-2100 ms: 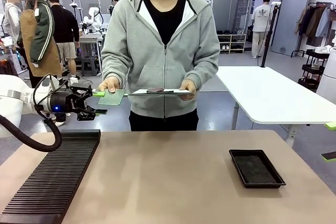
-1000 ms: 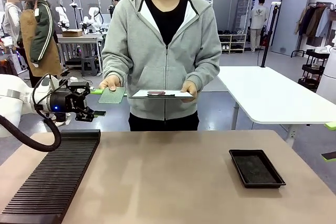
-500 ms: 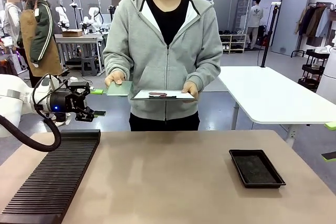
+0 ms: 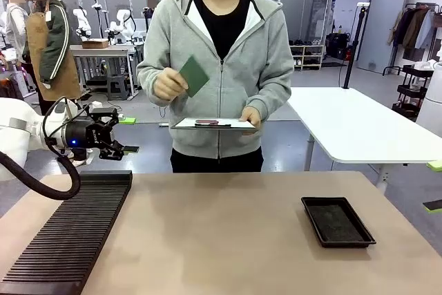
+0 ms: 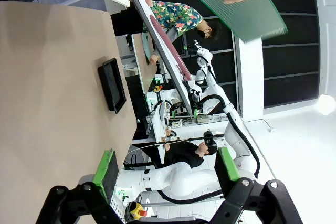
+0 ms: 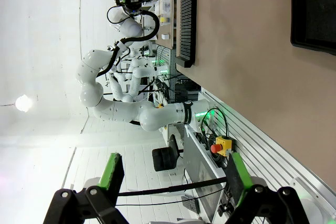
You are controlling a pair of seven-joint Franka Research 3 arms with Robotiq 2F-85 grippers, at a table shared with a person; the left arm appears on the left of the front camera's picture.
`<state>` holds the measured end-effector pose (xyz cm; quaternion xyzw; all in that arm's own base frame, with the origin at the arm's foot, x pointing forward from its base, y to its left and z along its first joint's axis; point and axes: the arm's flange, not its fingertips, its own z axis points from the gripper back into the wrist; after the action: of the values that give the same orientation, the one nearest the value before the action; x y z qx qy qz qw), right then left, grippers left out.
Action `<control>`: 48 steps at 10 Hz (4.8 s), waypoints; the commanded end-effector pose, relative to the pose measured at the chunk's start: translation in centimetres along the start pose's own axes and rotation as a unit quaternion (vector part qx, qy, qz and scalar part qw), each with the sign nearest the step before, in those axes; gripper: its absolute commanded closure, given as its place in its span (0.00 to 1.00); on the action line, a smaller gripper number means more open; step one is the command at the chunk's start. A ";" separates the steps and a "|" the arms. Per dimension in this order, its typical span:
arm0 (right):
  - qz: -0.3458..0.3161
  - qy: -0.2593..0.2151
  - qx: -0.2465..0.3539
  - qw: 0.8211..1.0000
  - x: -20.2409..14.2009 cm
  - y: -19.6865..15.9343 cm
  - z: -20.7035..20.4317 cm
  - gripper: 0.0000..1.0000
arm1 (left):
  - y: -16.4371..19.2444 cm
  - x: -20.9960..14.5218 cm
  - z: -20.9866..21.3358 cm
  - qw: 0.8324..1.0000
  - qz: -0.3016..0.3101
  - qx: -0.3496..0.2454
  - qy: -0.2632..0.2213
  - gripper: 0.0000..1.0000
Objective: Inspect the PCB.
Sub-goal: Pick up the Blank PCB that the human is holding.
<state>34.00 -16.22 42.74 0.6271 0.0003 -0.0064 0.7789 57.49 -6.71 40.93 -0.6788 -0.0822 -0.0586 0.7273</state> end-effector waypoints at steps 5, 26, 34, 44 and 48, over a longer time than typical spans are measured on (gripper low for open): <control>-0.002 -0.001 -0.001 1.000 0.1 0.1 0.1 0.00 | -4.8 -2.0 2.3 0.992 -0.089 0.065 0.069 0.05; -0.002 -0.001 -0.001 1.000 0.1 0.1 0.1 0.00 | -7.5 -23.1 14.9 0.993 -0.106 0.052 -0.013 0.05; -0.002 -0.001 -0.001 1.000 0.1 0.1 0.1 0.00 | -7.5 -23.1 14.9 0.993 -0.106 0.052 -0.013 0.05; -0.002 -0.001 -0.001 1.000 0.1 0.1 0.1 0.00 | -7.5 -23.1 14.9 0.993 -0.106 0.052 -0.013 0.05; -0.002 -0.001 -0.001 1.000 0.1 0.1 0.1 0.00 | -7.5 -23.1 14.9 0.993 -0.106 0.052 -0.013 0.05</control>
<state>34.05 -16.20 42.64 0.6272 0.0016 -0.0068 0.7789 33.07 7.14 44.49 -0.6297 -0.1634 -0.1185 0.7501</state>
